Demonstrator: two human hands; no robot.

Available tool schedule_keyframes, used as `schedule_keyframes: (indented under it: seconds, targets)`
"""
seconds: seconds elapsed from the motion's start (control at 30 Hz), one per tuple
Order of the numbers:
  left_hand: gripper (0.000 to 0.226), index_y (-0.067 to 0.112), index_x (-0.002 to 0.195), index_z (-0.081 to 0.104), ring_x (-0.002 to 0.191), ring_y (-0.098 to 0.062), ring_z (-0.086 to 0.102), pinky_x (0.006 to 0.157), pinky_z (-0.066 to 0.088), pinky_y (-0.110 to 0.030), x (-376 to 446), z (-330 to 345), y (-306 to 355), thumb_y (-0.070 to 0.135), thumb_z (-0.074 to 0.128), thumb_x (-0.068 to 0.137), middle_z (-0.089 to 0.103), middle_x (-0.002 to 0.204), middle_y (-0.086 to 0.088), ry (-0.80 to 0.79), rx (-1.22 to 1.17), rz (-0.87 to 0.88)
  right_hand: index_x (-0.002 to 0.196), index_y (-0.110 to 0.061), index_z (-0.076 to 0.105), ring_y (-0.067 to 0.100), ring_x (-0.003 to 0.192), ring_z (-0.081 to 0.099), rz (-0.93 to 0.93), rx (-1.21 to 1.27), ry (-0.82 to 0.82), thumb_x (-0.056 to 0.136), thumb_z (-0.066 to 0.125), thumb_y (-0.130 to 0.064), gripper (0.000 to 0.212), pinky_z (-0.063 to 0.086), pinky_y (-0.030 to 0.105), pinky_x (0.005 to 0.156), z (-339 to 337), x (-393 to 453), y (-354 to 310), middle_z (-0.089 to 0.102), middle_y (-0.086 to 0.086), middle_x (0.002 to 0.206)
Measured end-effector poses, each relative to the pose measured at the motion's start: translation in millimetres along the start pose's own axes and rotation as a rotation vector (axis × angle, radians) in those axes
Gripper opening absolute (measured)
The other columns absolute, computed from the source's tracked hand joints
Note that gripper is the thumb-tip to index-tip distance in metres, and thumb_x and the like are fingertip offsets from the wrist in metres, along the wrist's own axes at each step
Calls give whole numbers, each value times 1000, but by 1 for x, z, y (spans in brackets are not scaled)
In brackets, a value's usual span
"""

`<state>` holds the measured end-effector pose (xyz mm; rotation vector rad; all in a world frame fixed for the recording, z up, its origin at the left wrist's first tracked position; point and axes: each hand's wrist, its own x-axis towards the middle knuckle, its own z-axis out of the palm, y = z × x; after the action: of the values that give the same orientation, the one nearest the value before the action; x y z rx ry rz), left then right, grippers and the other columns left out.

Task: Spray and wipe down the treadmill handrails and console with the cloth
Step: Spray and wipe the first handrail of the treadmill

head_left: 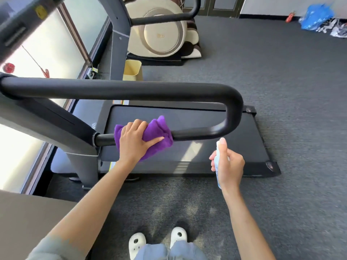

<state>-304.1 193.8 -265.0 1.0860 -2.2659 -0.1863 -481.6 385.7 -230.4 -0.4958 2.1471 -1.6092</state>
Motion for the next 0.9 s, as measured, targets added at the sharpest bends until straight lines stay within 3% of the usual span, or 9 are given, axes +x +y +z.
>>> schedule_keyframes:
  seconds: [0.13, 0.2, 0.27, 0.33, 0.43, 0.57, 0.8, 0.9]
  targets:
    - [53, 15, 86, 53, 85, -24, 53, 79, 43, -41, -36, -24, -10, 67, 57, 79, 59, 88, 0, 239, -138, -467, 53, -11, 57, 21, 45, 48, -10, -11, -79, 77, 43, -76, 71, 44, 39, 63, 21, -9, -3, 46, -3, 38]
    - [49, 19, 97, 56, 94, -22, 58, 88, 47, -41, -52, -29, -4, 64, 60, 80, 62, 96, 3, 410, -405, -810, 55, -9, 58, 17, 42, 47, -24, -17, -120, 77, 43, -76, 72, 45, 36, 63, 33, -14, -5, 46, -2, 38]
    - [46, 22, 117, 57, 108, -15, 60, 94, 46, -29, -60, -29, 1, 57, 61, 87, 63, 111, 7, 598, -749, -1145, 53, -10, 58, 13, 40, 47, -36, -24, -158, 77, 43, -77, 72, 45, 35, 64, 44, -19, -6, 48, -1, 39]
    - [49, 24, 130, 52, 114, -13, 59, 97, 45, -26, -57, -30, 7, 55, 55, 92, 61, 122, 7, 723, -966, -1292, 48, -15, 58, 14, 41, 47, -40, -40, -190, 76, 43, -77, 70, 46, 36, 65, 52, -23, -7, 49, -1, 40]
    - [49, 31, 134, 41, 116, -17, 59, 102, 47, -38, -38, -29, 13, 57, 51, 93, 58, 124, 7, 731, -1174, -1372, 45, -20, 58, 17, 43, 46, -32, -53, -219, 74, 44, -77, 66, 44, 37, 66, 59, -27, -6, 48, -1, 39]
    - [67, 24, 140, 26, 117, -24, 58, 103, 47, -44, -17, -22, 12, 60, 54, 90, 54, 133, -1, 713, -1279, -1465, 48, -16, 59, 21, 44, 46, -31, -64, -204, 75, 46, -76, 68, 42, 38, 64, 58, -28, 1, 46, 0, 38]
    - [61, 24, 139, 41, 111, -21, 61, 96, 50, -38, -36, -11, 20, 59, 53, 91, 55, 130, 0, 744, -1309, -1558, 53, -13, 60, 20, 45, 46, -32, -113, -190, 78, 44, -75, 69, 41, 38, 64, 47, -24, 14, 47, 0, 39]
    - [59, 25, 139, 41, 111, -19, 63, 100, 50, -41, -24, -10, 23, 55, 56, 91, 60, 129, 1, 719, -1334, -1470, 53, -13, 60, 19, 44, 47, -21, -125, -198, 77, 43, -75, 69, 42, 38, 65, 49, -22, 14, 49, 1, 39]
